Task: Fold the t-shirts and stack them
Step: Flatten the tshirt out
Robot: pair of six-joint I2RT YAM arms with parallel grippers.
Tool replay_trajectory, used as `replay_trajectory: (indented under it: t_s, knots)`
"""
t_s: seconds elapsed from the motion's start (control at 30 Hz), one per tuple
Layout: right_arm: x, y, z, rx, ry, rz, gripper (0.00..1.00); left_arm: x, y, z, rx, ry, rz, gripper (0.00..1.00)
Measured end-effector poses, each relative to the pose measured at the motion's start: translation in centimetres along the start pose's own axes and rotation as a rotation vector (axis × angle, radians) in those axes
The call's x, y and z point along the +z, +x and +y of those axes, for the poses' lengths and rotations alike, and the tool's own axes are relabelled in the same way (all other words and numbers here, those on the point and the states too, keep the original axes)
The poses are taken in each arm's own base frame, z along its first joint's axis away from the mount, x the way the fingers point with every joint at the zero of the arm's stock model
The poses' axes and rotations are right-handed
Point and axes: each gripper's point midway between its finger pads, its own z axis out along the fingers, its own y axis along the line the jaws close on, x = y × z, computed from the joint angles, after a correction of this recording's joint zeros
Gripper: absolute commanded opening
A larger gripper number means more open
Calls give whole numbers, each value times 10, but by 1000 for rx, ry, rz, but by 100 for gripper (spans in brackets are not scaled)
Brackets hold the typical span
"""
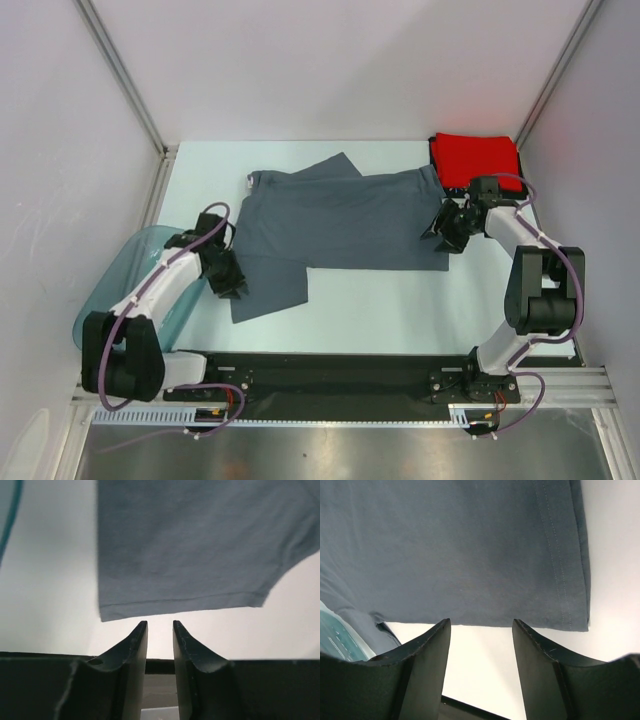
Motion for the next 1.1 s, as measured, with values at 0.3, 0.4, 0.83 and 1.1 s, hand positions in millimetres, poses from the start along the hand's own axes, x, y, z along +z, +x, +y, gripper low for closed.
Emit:
replay_trajectory:
  t_s: [0.3,0.4,0.83,1.1]
  knots:
    - [5,10,-6,-1,3,24,58,14,36,43,-103,-136,11,54]
    - [6,16,-10,0,8,40,58,13,31,46,-142,-160,-27,47]
    - [3,12,-15,-16,-9,37,58,39,33,58,-224,-216,-41,43]
    - [0,10,-15,-14,-12,25,58,46,31,57,-240,-218,-38,19]
